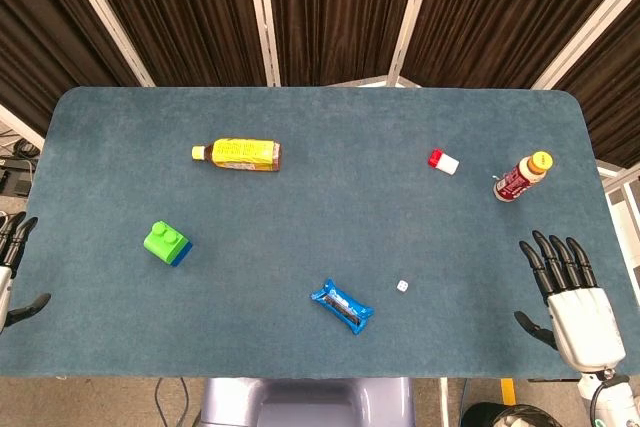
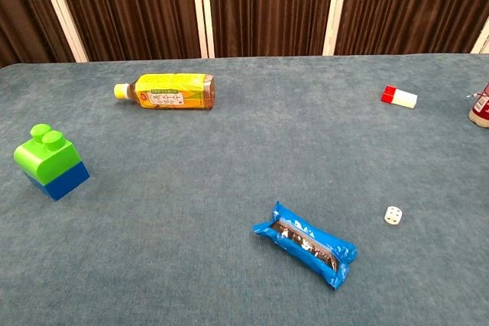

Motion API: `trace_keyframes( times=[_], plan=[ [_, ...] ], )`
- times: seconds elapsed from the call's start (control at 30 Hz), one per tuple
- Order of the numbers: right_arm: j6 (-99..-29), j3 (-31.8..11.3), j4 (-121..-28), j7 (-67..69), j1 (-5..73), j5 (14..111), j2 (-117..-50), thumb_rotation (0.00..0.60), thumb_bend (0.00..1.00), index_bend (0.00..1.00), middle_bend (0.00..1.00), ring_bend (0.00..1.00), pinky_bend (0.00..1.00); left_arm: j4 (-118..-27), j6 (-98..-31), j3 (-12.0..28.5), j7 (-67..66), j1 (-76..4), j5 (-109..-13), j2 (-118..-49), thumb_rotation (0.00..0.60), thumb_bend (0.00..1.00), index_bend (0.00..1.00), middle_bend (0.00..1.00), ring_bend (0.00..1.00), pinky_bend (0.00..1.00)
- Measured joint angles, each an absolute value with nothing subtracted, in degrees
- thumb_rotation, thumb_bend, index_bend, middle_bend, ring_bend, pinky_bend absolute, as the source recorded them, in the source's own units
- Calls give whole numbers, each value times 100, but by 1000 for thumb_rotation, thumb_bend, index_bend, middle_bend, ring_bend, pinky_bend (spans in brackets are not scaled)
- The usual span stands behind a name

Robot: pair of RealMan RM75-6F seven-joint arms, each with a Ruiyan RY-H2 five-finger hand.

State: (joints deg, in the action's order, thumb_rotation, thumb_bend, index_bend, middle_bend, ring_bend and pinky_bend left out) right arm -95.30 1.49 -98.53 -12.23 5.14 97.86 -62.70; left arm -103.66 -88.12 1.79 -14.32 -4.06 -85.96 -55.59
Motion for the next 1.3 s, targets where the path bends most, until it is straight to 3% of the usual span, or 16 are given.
trace_keyframes(
  times=[0.23,0.27,0.33,0.37,0.4,0.47,0.5,0.57,0.73,0.9,1.1,1.3],
  plan=[
    [-9407,109,-9719,-1159,538,9850,-6355,600,0,0,7,0,0,-10337,-8739,194,-1450,-432,-8559,-5575,600,0,0,0,0,0],
    [-9371,104,-9695,-1150,559,9867,-6378,600,0,0,70,2,0,-10334,-8732,202,-1454,-437,-8549,-5577,600,0,0,0,0,0],
    [-9281,85,-9620,-1171,619,9913,-6447,600,0,0,342,147,65,-10325,-8721,222,-1459,-449,-8528,-5584,600,0,0,0,0,0],
    [-9238,78,-9601,-1212,643,9926,-6467,600,0,0,557,332,191,-10320,-8713,229,-1459,-454,-8516,-5589,600,0,0,0,0,0],
    [-9183,72,-9588,-1270,670,9936,-6486,600,0,0,744,559,395,-10310,-8695,239,-1462,-465,-8493,-5596,600,0,0,0,0,0],
    [-9001,54,-9553,-1473,763,9969,-6548,600,0,0,928,815,762,-10285,-8637,256,-1473,-491,-8446,-5607,600,0,0,0,0,0],
    [-8900,46,-9533,-1579,814,9986,-6582,600,0,0,972,875,892,-10265,-8586,270,-1485,-514,-8400,-5616,600,0,0,0,0,0],
    [-8617,45,-9485,-1789,945,10031,-6659,600,3,0,998,917,997,-10230,-8504,295,-1508,-553,-8313,-5633,600,0,0,0,0,0],
    [-7599,116,-9481,-2054,1295,9946,-6790,600,122,0,1000,947,1000,-10119,-8307,376,-1604,-658,-8066,-5696,600,0,0,0,0,0],
    [-6474,181,-9542,-2256,1664,9589,-6949,600,361,0,1000,951,1000,-10007,-8093,430,-1746,-764,-7826,-5794,600,0,0,0,0,0],
    [-5570,247,-9585,-2493,2050,9039,-7190,600,500,0,1000,952,1000,-9918,-7947,462,-1888,-854,-7662,-5893,600,0,0,0,0,0],
    [-5296,267,-9510,-2634,2228,8825,-7359,600,522,0,1000,952,1000,-9913,-7932,461,-1957,-877,-7617,-5932,600,0,0,0,0,0]
  ],
)
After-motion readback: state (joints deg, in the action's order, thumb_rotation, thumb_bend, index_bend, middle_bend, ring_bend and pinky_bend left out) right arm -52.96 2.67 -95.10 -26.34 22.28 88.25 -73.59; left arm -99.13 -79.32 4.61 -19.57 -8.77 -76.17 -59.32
